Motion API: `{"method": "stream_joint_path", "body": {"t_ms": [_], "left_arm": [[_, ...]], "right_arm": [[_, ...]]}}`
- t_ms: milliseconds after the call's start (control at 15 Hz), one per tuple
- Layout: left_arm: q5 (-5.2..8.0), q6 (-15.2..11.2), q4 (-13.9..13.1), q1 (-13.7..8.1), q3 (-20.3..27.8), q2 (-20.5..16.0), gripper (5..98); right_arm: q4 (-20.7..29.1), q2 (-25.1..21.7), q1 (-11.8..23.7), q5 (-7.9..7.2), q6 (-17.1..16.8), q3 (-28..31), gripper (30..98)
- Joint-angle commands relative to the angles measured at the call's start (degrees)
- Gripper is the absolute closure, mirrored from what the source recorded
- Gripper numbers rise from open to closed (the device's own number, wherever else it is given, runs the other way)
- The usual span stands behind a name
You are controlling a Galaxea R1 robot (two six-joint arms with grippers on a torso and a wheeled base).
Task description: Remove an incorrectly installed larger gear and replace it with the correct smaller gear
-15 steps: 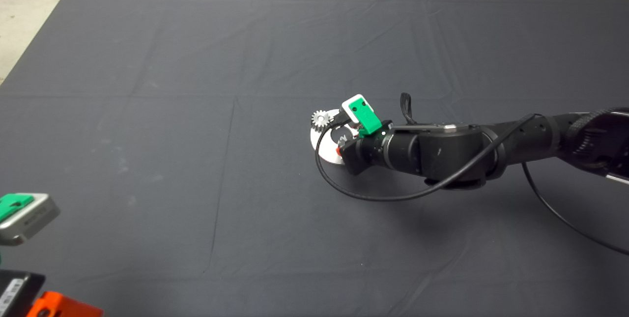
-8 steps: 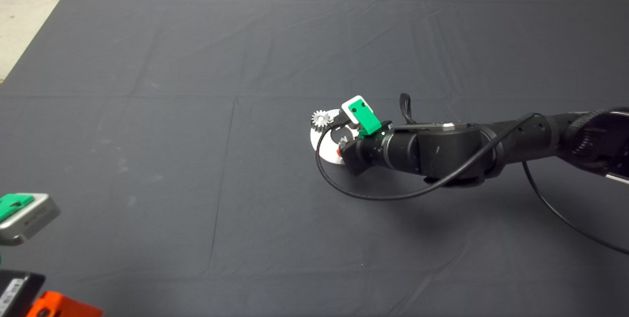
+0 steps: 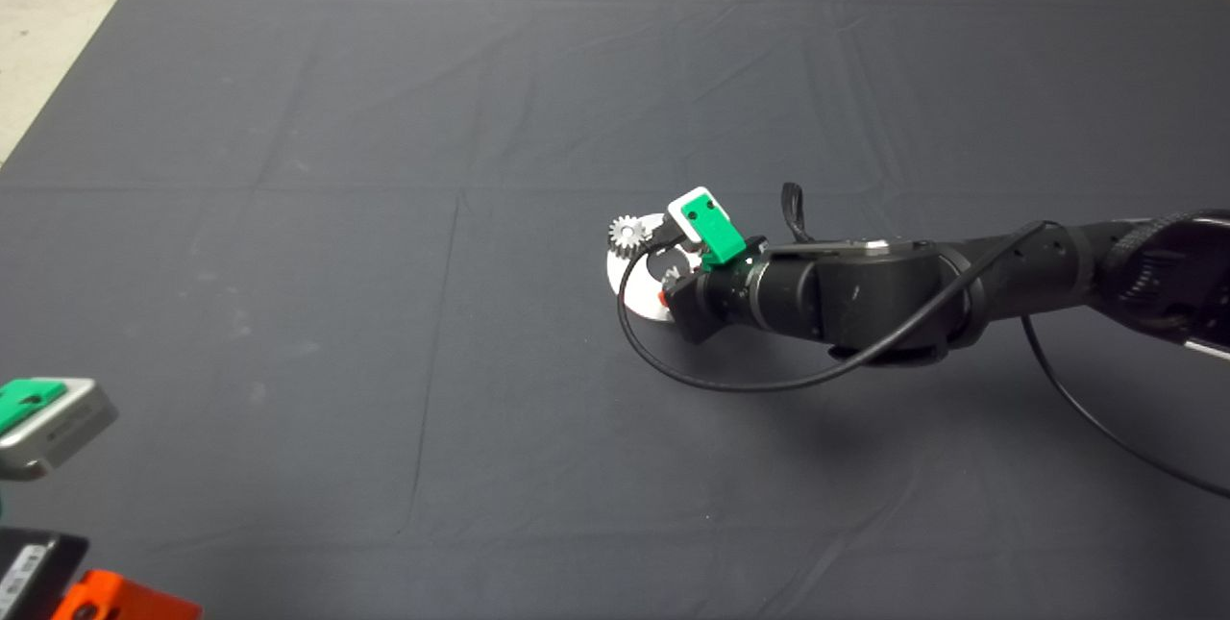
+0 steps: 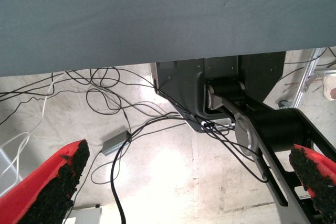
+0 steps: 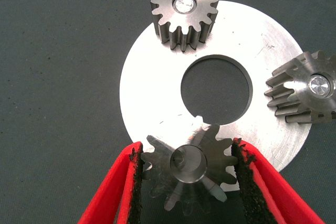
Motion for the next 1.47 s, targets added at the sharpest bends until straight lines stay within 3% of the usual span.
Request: {"method": "stream_joint_path", "body": {"t_ms": [0,1400], "left_arm": [[0.39,0.05,-0.86,0.04,0.89,-0.18,5.8],[0.39,-0.03,-0.86,0.04,0.90,-0.26,5.8]], "right_arm": [[1.07,0.33,1.32,0.70,-0.10,1.72,88.2],[0.01,0.28,0.09,0.35,-0.10,2.11,88.1]]}}
